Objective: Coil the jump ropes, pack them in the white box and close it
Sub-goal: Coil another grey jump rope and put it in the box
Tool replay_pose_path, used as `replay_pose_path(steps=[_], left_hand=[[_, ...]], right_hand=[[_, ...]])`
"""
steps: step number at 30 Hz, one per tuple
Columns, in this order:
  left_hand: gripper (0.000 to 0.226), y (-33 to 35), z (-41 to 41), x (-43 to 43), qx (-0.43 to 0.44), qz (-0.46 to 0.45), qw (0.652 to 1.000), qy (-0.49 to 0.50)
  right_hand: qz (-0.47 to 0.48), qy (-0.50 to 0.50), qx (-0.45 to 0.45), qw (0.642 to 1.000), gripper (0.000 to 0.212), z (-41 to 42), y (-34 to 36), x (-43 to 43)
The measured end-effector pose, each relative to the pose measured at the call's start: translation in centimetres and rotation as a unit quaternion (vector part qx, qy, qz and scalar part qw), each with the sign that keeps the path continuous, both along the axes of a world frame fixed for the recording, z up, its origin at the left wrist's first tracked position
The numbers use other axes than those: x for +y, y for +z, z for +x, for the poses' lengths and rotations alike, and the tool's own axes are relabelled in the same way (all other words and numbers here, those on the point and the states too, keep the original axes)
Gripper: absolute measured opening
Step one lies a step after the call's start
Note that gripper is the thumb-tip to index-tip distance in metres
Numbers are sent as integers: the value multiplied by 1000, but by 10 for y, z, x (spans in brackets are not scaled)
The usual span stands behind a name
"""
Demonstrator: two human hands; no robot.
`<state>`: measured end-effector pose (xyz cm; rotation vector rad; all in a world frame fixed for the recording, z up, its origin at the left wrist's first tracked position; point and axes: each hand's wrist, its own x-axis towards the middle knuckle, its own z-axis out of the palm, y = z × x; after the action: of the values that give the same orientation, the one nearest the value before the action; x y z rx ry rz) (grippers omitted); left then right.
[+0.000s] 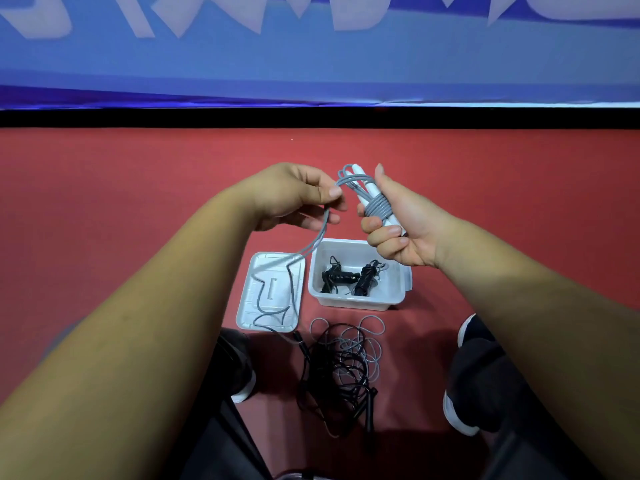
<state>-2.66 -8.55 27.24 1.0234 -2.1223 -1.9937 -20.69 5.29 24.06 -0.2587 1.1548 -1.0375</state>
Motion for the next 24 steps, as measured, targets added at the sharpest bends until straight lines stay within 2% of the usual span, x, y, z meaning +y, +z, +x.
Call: replay_pose_path(steps=[2, 6, 9, 12, 15, 24], left_hand=[[11, 2, -1, 0, 38, -5, 999, 10], [27, 5, -2, 2, 70, -21, 997, -14], [25, 5, -1, 0, 54, -38, 996, -55], [25, 2, 4, -5, 13, -70, 995, -75], [15, 0, 5, -9, -25, -106, 991, -81], [14, -7, 9, -15, -27, -110, 989, -99]], right_hand=[[-6, -2, 4, 1000, 68, 0, 2, 1], [-19, -18, 7, 1000, 69, -3, 5, 1], [-25, -30, 8, 999, 65, -8, 8, 1], [-17, -31, 11, 999, 52, -9, 10, 3], [-16, -34, 3, 999, 42, -8, 11, 3], [-20, -11, -34, 999, 44, -12, 19, 4]])
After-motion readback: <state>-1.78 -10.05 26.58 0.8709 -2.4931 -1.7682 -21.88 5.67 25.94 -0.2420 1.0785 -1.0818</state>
